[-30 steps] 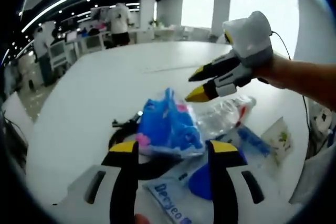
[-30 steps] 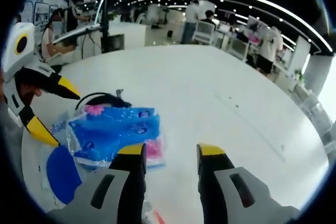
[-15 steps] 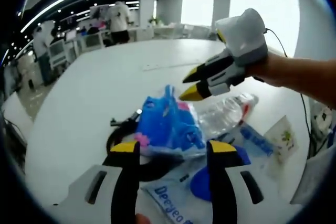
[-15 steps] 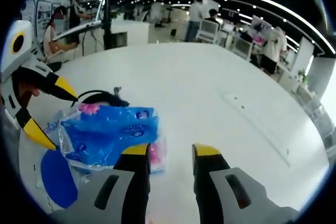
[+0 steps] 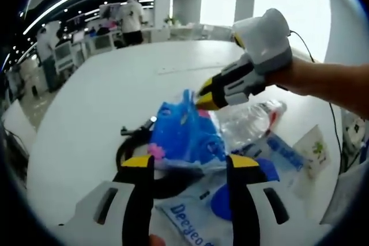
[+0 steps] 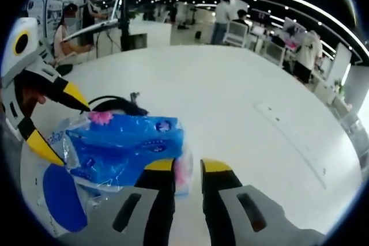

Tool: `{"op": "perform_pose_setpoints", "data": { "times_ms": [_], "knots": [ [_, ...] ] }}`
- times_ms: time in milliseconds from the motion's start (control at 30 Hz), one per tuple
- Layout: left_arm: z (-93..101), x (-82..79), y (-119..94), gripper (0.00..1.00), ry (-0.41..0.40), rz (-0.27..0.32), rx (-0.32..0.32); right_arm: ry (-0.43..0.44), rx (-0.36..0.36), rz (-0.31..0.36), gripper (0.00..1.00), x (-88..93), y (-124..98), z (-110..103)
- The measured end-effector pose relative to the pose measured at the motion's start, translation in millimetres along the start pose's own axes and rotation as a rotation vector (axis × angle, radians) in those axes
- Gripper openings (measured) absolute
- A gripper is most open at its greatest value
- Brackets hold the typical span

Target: Arrange the tabletop items into an orderly group along one side of the table until the central work area is clear of visible clutter.

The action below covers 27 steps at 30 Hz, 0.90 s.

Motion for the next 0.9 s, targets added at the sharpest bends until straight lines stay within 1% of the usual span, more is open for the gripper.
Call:
{"op": "perform_pose_setpoints", "data": {
  "times_ms": [67, 300, 533, 700, 900],
  "knots": [
    [-0.4, 0.3, 0.3, 0.47, 0.000, -0.001, -0.002, 0.000, -0.004, 0.005, 0.09, -0.6, -0.3, -0.7],
    [-2.1, 0.8, 1.5, 0.46, 0.001, -0.007, -0.016, -0.006, -0.005, 0.015, 0.04, -1.0, -2.7, -2.5],
    [-4.7, 0.3, 1.3, 0.45, 0.002, -0.004, -0.024, 0.019, -0.009, 0.017, 0.02, 0.4, -4.8, -5.7],
    [-6.8, -0.4, -0.1, 0.40, 0.018, 0.005, -0.029, 0.027, -0.010, 0.016, 0.02, 0.4, -6.2, -7.3],
    [-7.8, -1.5, -0.6, 0.30, 0.045, 0.007, -0.028, 0.037, -0.009, 0.017, 0.02, 0.6, -6.9, -7.6]
  ]
}}
Point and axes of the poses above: the point that each gripper's makers call its tool centre point, and the gripper's own axes: y roughly forward along the fingers, z roughly to its right, x roughly out of its underside, the point moved 2 cm from there along -y, roughly backward along the fingers, and after that the axes turned 14 degrees about -y, right-handed, at the moved point
